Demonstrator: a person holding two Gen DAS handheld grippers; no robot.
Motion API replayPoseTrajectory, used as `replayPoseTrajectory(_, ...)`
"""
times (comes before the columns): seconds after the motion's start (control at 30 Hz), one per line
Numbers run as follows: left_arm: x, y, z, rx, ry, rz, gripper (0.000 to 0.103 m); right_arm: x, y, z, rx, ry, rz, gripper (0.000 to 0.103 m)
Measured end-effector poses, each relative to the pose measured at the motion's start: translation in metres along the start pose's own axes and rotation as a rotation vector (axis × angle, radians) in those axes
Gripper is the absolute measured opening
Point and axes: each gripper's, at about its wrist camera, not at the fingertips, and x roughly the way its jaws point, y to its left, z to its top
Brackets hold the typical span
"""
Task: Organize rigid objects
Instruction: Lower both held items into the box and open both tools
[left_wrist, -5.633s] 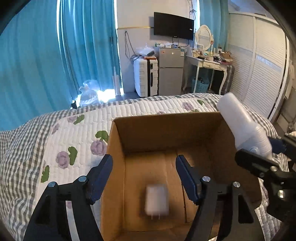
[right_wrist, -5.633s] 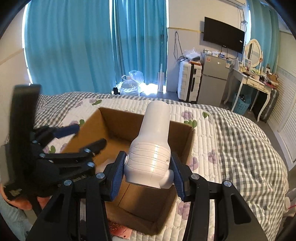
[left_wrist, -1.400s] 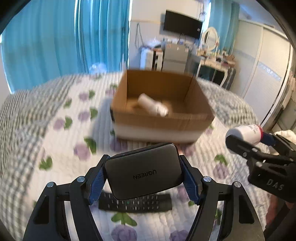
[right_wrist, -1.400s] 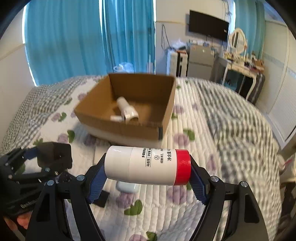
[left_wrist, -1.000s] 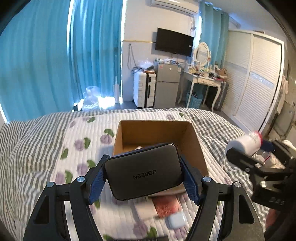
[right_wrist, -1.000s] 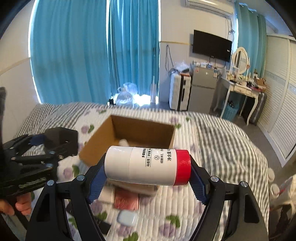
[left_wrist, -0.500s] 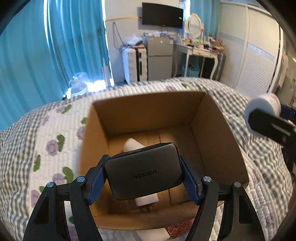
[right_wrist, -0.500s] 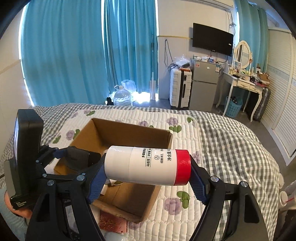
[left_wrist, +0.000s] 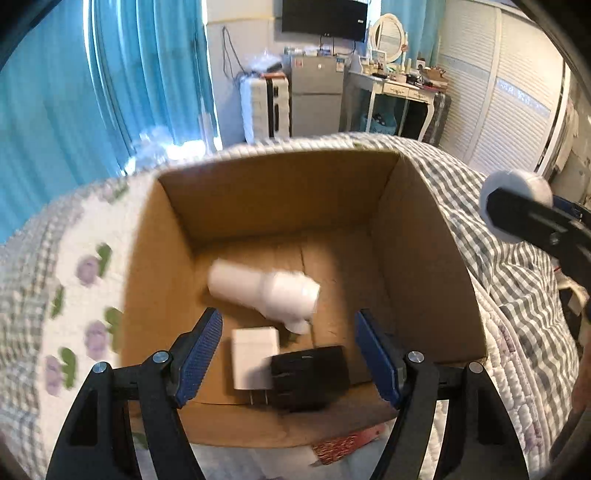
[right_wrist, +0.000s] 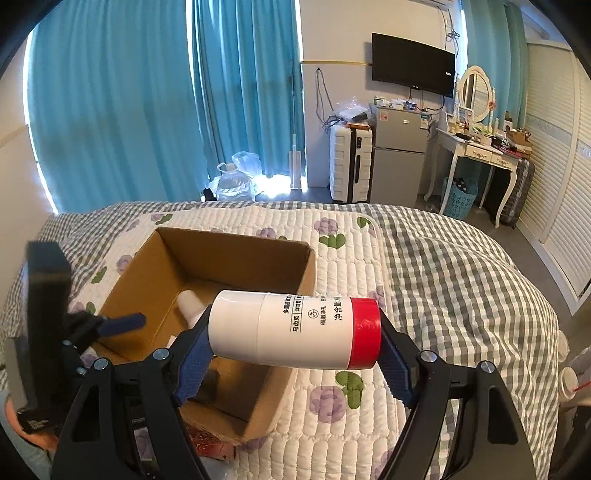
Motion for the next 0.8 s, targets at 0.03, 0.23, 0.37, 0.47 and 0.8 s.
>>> replayPoseTrajectory(0.03,-0.007,0.003,0.001,0.004,-0.015,0.018,0.076,-0.001,0.001,0.001,0.004,-0.001,0.006,0.078)
replayPoseTrajectory(0.23,-0.03,0.037,0.002,-0.045,-0.067,0.082,0.076,0.013,0.029,0.013,-0.058,0.015,0.063,0.078)
replayPoseTrajectory(0.37,-0.039,0.06,0.0,-0.093,-0.095,0.084,0.076,0.048,0.046,0.015,-0.083,0.078,0.056,0.078)
replayPoseTrajectory(0.47,-0.047,0.073,-0.006,-0.105,-0.116,0.091,0.076,0.059,0.051,0.01,-0.066,0.086,0.024,0.088)
replayPoseTrajectory(0.8,-0.109,0.086,-0.03,-0.154,-0.188,0.166,0.077,-0.025,0.045,0.009,-0.038,-0.007,-0.046,0.095)
